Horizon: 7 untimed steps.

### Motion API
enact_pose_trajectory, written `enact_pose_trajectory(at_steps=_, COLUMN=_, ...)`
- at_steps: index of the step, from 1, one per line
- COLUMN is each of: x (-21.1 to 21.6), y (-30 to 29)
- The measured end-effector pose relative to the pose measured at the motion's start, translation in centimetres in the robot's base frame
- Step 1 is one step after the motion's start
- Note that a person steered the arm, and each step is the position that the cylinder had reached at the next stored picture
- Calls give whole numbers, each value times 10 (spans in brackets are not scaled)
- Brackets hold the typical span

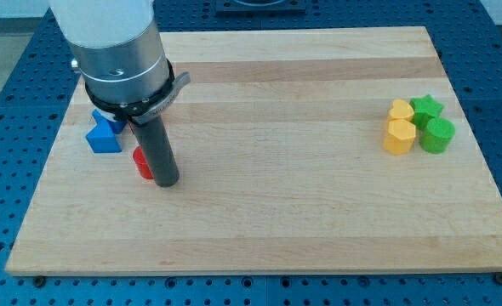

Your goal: Slide the red circle below the red star

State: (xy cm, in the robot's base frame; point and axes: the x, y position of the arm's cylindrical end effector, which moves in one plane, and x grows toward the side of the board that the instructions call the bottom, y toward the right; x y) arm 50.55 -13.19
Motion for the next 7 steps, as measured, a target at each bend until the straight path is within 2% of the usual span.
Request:
enact_pose_trajectory(at_steps=5, x=5, y=-29)
enact_pose_trajectory(at_steps=7, x=-24, y=-31)
